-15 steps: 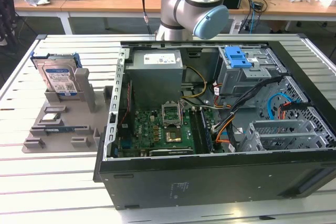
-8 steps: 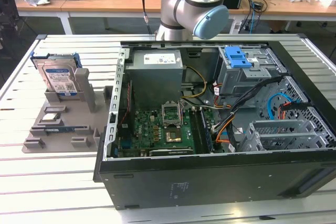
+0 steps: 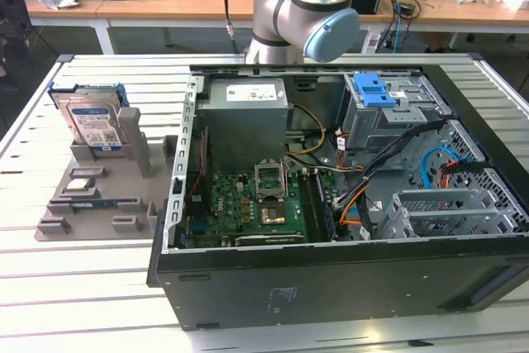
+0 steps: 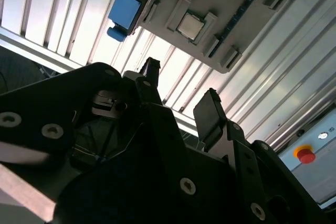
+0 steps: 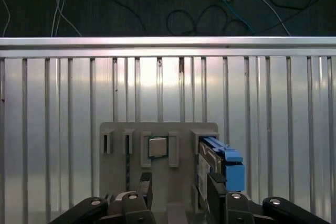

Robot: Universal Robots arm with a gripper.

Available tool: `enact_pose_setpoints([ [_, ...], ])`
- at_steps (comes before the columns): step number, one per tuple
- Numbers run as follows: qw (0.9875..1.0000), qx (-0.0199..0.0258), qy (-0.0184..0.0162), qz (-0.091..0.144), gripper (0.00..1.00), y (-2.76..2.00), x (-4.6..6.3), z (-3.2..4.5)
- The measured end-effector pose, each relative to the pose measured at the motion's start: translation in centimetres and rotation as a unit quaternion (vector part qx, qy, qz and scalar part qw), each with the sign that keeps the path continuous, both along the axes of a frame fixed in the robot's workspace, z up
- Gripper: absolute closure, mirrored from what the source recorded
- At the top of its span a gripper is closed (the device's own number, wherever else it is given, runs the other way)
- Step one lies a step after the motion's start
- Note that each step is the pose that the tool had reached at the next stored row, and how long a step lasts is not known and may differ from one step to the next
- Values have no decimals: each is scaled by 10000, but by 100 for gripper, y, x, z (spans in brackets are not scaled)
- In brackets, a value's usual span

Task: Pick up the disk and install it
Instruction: 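Pick up the disk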

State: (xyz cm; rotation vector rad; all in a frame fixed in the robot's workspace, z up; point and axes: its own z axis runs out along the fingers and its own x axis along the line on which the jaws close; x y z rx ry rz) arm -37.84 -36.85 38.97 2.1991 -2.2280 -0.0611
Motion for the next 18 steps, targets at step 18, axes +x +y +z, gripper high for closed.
enact_pose_setpoints([
  [18,10000,0,0,1,46,99,11,-4],
])
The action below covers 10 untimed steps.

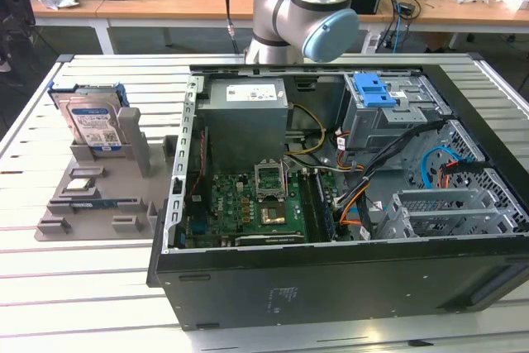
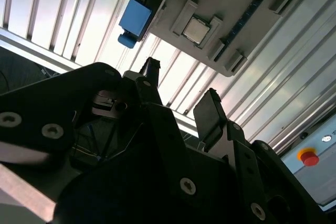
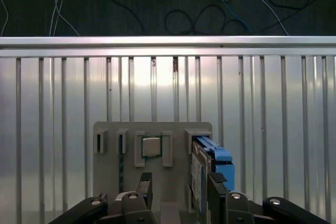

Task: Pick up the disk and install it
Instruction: 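Pick up the disk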

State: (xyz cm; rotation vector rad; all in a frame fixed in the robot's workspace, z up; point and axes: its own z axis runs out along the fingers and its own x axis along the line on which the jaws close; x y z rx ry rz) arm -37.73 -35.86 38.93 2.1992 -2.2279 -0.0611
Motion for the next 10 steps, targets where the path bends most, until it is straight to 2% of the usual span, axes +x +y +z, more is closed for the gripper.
enact_pose_setpoints([
  [10,10000,0,0,-1,46,16,11,-6],
])
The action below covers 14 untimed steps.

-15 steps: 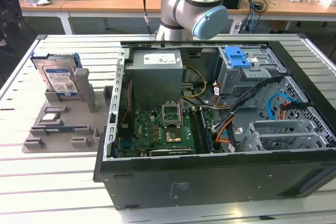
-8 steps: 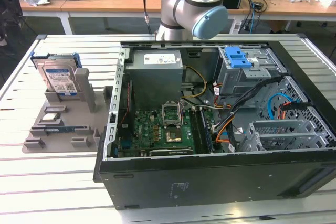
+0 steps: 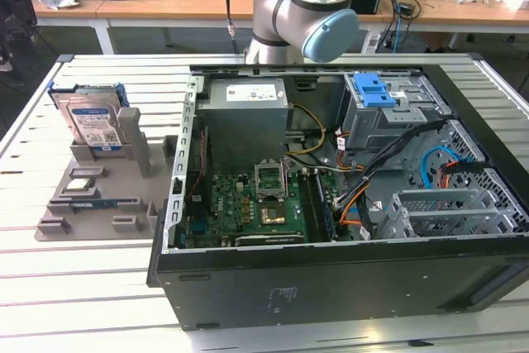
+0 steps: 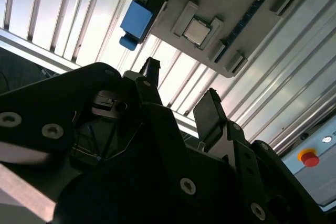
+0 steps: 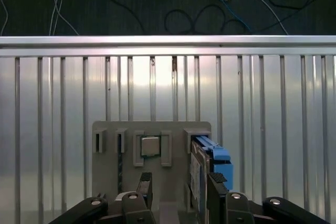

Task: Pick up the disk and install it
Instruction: 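Pick up the disk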

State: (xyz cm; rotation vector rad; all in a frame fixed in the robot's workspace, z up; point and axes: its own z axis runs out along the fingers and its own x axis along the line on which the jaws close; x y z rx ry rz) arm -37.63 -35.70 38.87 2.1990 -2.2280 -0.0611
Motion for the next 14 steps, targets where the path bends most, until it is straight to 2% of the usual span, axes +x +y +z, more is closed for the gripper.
enact_pose_setpoints([
  [2,10000,0,-1,0,46,1,6,-9],
  [6,10000,0,0,0,46,36,25,-30],
  [10,10000,0,-1,0,46,103,47,-40],
  [11,10000,0,0,0,46,147,68,-49],
  [14,10000,0,0,0,46,197,103,-84],
])
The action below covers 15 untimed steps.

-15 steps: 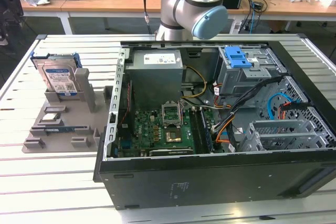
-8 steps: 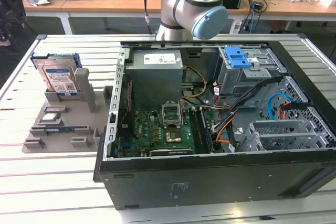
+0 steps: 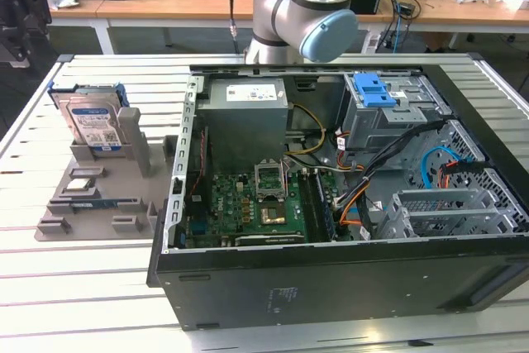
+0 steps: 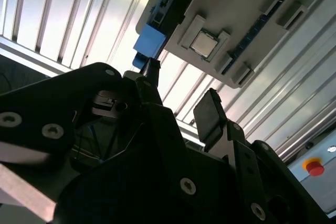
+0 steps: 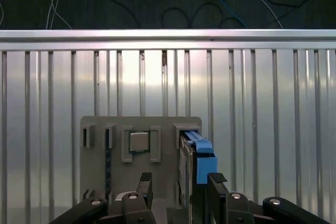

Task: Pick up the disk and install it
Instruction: 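Pick up the disk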

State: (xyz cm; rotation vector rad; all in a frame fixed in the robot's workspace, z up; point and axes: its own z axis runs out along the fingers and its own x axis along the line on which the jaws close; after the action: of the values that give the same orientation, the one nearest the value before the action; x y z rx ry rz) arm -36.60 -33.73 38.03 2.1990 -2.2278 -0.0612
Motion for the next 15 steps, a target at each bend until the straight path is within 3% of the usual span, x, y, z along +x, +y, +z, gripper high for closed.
enact_pose_setpoints([
  [6,10000,0,6,0,46,90,49,-93],
  [11,10000,-1,11,0,46,191,98,-206],
  [15,10000,-1,12,0,46,244,113,-292],
])
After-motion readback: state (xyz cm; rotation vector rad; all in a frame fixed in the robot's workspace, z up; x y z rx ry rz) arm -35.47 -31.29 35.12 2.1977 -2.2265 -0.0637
